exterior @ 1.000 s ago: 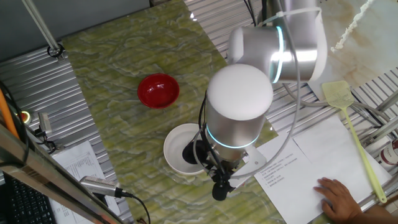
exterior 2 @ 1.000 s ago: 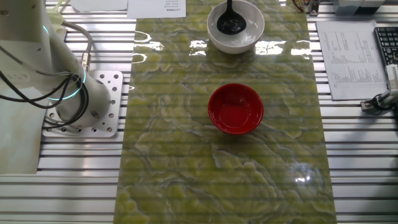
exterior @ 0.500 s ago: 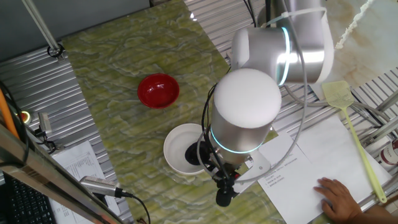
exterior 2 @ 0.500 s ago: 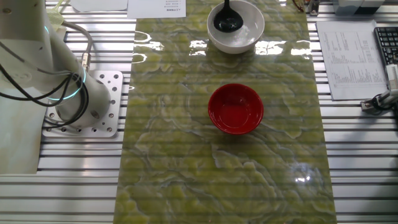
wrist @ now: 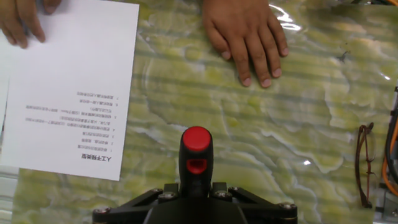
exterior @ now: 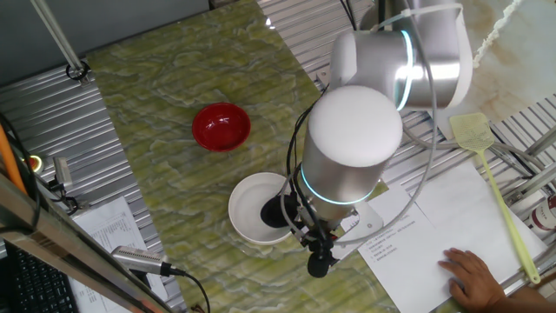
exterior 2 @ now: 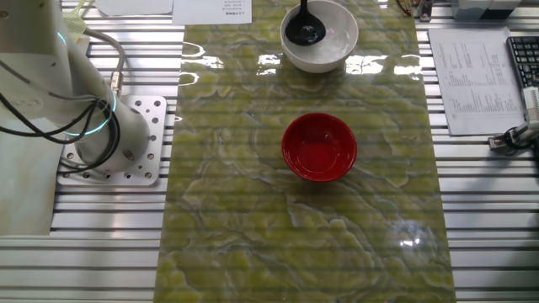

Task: Scoop water with a large spoon from one bowl to another

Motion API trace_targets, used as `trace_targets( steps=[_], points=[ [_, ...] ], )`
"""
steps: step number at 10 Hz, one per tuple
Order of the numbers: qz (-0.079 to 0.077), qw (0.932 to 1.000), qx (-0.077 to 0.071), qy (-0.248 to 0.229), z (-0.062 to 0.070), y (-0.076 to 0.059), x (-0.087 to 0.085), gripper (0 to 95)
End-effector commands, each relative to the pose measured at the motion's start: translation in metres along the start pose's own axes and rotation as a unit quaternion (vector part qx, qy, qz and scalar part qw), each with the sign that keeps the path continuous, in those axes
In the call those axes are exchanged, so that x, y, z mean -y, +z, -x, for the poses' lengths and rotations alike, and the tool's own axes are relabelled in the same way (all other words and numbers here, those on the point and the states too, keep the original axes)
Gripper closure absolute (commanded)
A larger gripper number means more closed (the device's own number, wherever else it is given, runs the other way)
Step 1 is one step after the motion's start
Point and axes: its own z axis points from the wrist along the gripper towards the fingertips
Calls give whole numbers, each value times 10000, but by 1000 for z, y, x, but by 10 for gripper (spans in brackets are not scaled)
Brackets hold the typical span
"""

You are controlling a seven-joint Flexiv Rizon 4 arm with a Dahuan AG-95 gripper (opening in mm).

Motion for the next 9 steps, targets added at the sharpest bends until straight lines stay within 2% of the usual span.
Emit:
trace_targets(
  steps=[1,9],
  points=[
    [1,10000,-73,20,1,-2,1,950],
    [-62,9997,-197,97,-10,-11,-1,950]
  ],
)
